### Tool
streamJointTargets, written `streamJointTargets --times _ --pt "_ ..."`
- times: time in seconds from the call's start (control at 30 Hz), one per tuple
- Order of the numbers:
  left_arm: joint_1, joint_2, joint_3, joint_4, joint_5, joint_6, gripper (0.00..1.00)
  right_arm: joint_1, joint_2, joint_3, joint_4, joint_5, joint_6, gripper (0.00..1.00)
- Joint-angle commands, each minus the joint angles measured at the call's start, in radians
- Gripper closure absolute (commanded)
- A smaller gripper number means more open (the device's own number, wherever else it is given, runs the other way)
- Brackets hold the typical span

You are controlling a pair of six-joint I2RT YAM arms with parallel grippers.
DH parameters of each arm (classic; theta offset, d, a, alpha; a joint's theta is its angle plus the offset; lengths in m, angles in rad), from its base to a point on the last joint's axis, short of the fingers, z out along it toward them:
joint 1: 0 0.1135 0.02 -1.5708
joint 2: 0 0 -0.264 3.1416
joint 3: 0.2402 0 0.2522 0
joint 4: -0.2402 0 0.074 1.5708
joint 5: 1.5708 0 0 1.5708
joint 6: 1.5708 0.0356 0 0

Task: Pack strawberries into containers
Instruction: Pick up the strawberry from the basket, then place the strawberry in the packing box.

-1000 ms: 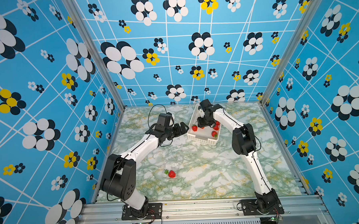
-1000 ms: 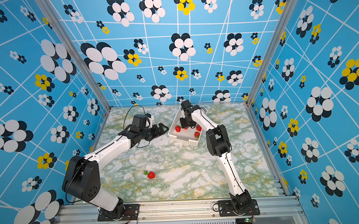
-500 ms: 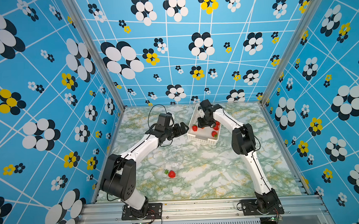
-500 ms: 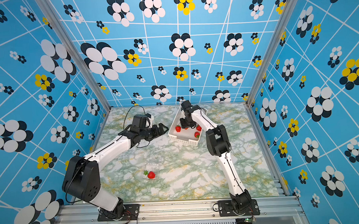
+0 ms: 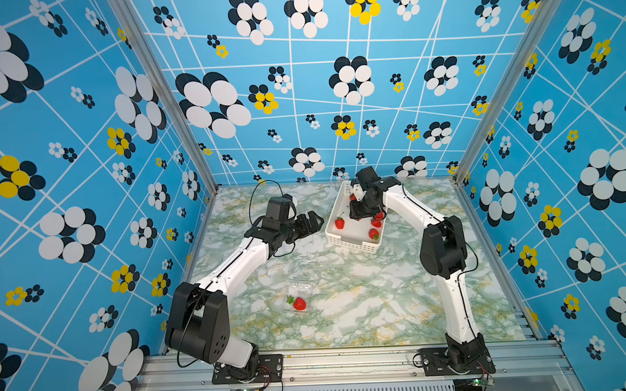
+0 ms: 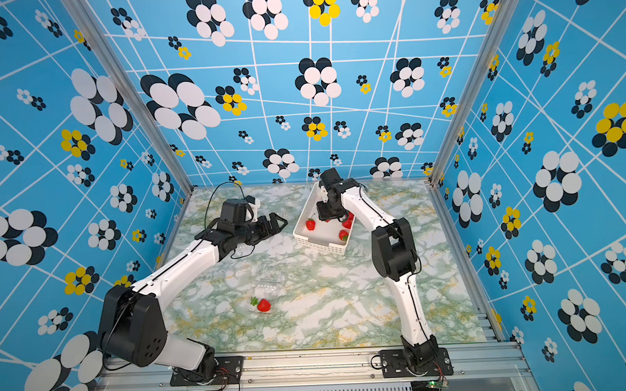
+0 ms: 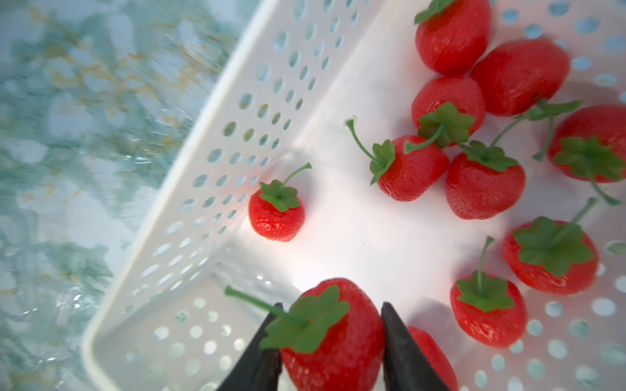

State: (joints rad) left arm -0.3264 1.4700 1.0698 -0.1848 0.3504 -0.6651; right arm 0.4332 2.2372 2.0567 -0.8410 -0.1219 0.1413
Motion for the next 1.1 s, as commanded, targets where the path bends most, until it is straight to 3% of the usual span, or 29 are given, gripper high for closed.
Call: streamJointTargets --times 0.0,0.27,0.4,0.7,1.07 --pt "0.038 -0.074 -0.044 -0.053 -0.021 0.019 0.03 0.052 -0.114 -0.077 0.021 -0.024 0.010 0.79" --pt "0.161 -0.251 -0.143 -0.184 -0.031 0.036 0.03 0.233 -0.302 -0.315 0.100 -0.027 0.110 0.79" --pt "0.235 -0.350 -0.205 -0.229 -0.023 0.038 0.03 0.352 -0.312 -0.374 0.117 -0.016 0.152 0.79" --pt "0.319 -0.477 -0.298 -0.286 0.021 0.056 0.02 0.530 -0.249 -0.379 0.151 -0.019 0.215 0.79" --pt "0.327 -0.501 -0.327 -0.274 0.051 0.059 0.02 0.623 -0.177 -0.339 0.125 -0.023 0.230 0.79"
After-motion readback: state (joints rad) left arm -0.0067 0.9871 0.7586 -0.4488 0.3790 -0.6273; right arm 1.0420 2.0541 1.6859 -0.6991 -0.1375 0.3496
